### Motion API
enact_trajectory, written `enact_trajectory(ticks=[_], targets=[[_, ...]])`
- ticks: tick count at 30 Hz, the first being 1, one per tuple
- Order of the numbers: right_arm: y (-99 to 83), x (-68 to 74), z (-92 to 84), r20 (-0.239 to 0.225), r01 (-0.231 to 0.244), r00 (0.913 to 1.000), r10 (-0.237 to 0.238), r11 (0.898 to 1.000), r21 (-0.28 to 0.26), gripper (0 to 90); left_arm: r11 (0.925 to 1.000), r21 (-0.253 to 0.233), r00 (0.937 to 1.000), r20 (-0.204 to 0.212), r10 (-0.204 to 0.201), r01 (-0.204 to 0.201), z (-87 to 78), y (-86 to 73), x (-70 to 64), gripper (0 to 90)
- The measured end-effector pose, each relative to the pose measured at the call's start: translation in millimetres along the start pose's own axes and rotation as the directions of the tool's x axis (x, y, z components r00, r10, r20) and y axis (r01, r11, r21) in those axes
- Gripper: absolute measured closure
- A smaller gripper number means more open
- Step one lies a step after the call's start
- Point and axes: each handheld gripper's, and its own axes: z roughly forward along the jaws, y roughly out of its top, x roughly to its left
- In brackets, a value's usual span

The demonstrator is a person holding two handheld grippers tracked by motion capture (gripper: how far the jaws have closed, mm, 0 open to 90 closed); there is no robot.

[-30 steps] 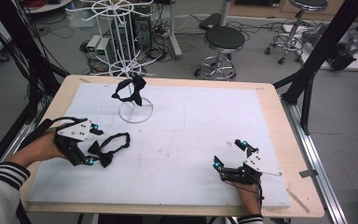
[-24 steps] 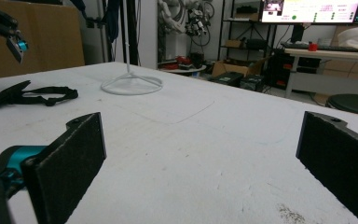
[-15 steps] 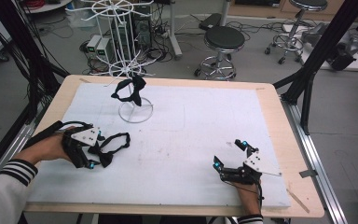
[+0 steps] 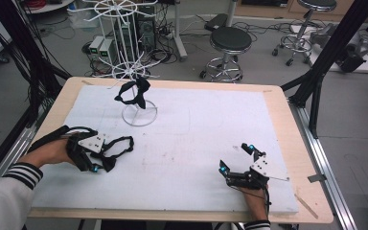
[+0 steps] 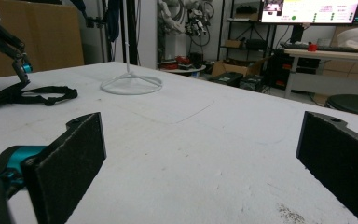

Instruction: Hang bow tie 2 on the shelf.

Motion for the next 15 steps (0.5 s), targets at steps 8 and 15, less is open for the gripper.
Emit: enact_trajectory(ticks=[8,15], targets=[[0.0,0.4,-0.1,0.003,-0.002,1.0000,0.002,1.000,0.002,0.6,0.9992,0.020,0.9994,0.006,0.034,-0.035,2.8,-1.6,1.9,45.1],[0.0,-0.5,0.2,0.004,0.006,1.0000,-0.006,1.000,-0.004,0.6,0.9999,0.017,0.9990,0.044,0.000,0.000,3.6,-3.6,5.2,59.9]])
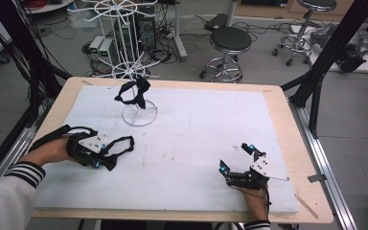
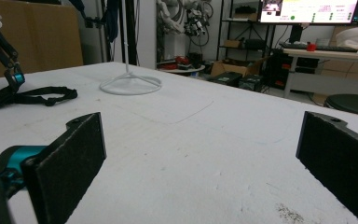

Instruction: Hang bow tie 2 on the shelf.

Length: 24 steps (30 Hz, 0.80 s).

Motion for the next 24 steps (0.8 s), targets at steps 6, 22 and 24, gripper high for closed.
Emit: enact_trajectory(ticks=[6,22,24], targets=[[0.0,0.1,-0.1,0.004,-0.001,1.0000,0.001,1.000,0.000,0.6,0.9982,0.028,0.9984,-0.018,-0.053,0.053,0.4,0.2,2.0,76.0],[-0.1,0.9,0.1,0.004,0.004,1.0000,-0.004,1.000,0.005,0.7,0.9906,-0.037,0.9910,-0.022,-0.132,0.132,-6.2,2.3,-1.0,76.8],[0.0,1.0,-0.3,0.001,-0.003,1.0000,0.003,1.000,0.008,0.6,0.9852,-0.083,0.9878,-0.030,-0.153,0.150,-10.9,2.4,-2.0,76.8]])
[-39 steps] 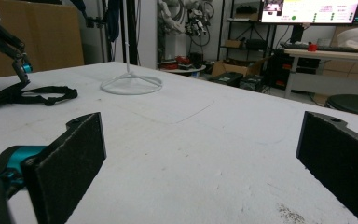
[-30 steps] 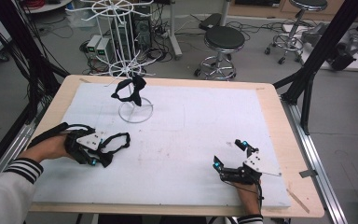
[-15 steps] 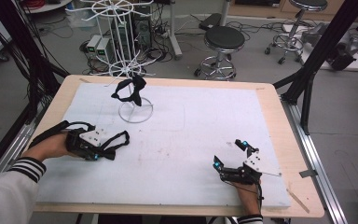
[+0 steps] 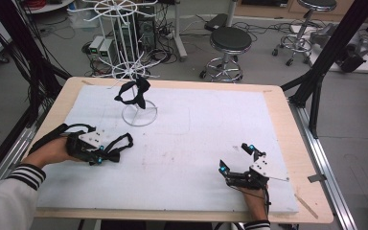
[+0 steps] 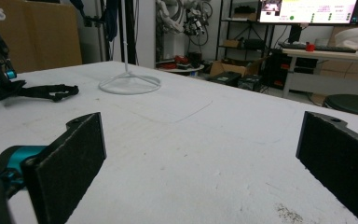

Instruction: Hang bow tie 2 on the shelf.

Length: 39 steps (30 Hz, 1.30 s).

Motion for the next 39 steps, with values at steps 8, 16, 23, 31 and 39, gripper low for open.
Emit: enact_trajectory(ticks=[8,16,23,31,39], targets=[[0.0,0.0,0.2,0.001,0.000,1.0000,0.000,1.000,0.001,0.6,0.9947,-0.094,0.9987,-0.023,-0.046,0.043,-12.8,1.4,-1.2,76.8],[0.0,0.3,0.3,0.001,0.000,1.0000,0.000,1.000,0.001,0.6,0.9812,-0.160,0.9933,-0.024,-0.113,0.108,-19.9,6.4,-0.5,76.8],[0.0,0.3,0.4,0.001,0.000,1.0000,0.000,1.000,0.002,0.6,0.9320,-0.320,0.9804,-0.041,-0.193,0.170,-35.8,12.3,-2.3,76.7],[0.1,0.1,0.5,0.002,-0.002,1.0000,0.002,1.000,0.003,0.6,0.8606,-0.460,0.9639,-0.037,-0.264,0.218,-47.9,15.1,-2.8,76.7],[0.0,-0.3,0.4,0.003,-0.003,1.0000,0.003,1.000,0.004,0.6,0.7683,-0.587,0.9399,-0.034,-0.340,0.256,-62.0,17.1,-2.8,76.8]])
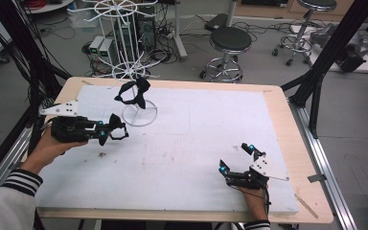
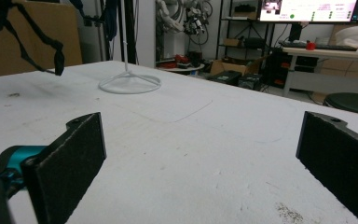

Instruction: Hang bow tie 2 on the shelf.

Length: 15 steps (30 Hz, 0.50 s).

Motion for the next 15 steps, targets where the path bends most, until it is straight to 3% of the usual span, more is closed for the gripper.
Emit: enact_trajectory(ticks=[8,11,15], targets=[[0.0,0.0,0.0,0.001,0.000,1.0000,0.000,1.000,0.000,0.7,0.9963,-0.076,0.9963,-0.072,-0.047,0.041,-10.6,4.1,1.1,76.8],[0.0,0.1,-0.1,0.001,-0.001,1.0000,0.001,1.000,0.001,0.6,0.9936,-0.101,0.9898,-0.127,-0.065,0.052,-14.6,6.4,1.1,76.8],[0.0,0.0,0.0,-0.001,-0.003,1.0000,0.003,1.000,0.000,0.6,0.9874,-0.139,0.9766,-0.190,-0.101,0.075,-19.1,10.7,1.8,76.7]])
